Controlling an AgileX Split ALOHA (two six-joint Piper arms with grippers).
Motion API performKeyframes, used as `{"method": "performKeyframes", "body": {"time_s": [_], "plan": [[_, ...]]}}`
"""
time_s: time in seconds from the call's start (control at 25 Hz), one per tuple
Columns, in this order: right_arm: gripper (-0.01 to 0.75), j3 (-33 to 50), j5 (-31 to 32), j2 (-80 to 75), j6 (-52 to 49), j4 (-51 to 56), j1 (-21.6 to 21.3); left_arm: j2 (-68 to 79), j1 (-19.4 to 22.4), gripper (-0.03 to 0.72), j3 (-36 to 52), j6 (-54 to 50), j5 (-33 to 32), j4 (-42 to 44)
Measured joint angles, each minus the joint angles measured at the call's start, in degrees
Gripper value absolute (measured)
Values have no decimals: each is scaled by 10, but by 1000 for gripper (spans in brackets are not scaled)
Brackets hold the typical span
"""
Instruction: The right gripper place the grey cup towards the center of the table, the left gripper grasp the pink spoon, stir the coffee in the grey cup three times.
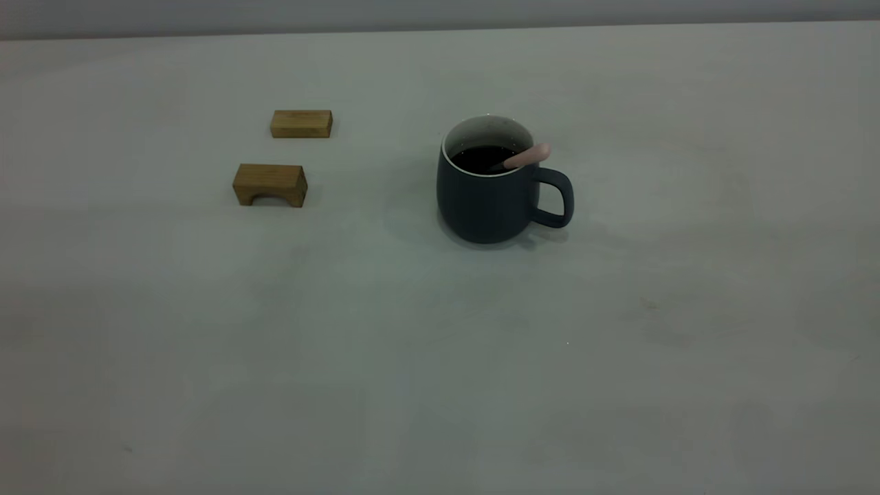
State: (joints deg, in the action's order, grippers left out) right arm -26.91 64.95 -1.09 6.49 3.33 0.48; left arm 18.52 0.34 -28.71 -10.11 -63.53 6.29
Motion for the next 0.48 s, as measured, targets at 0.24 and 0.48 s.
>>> {"method": "performKeyframes", "body": {"time_s": [0.24,0.48], "plan": [[441,0,0,0,0,0,0,-112,2,421,6,13,-5,-1],[441,0,0,0,0,0,0,-184,2,421,7,26,-9,-8]]}}
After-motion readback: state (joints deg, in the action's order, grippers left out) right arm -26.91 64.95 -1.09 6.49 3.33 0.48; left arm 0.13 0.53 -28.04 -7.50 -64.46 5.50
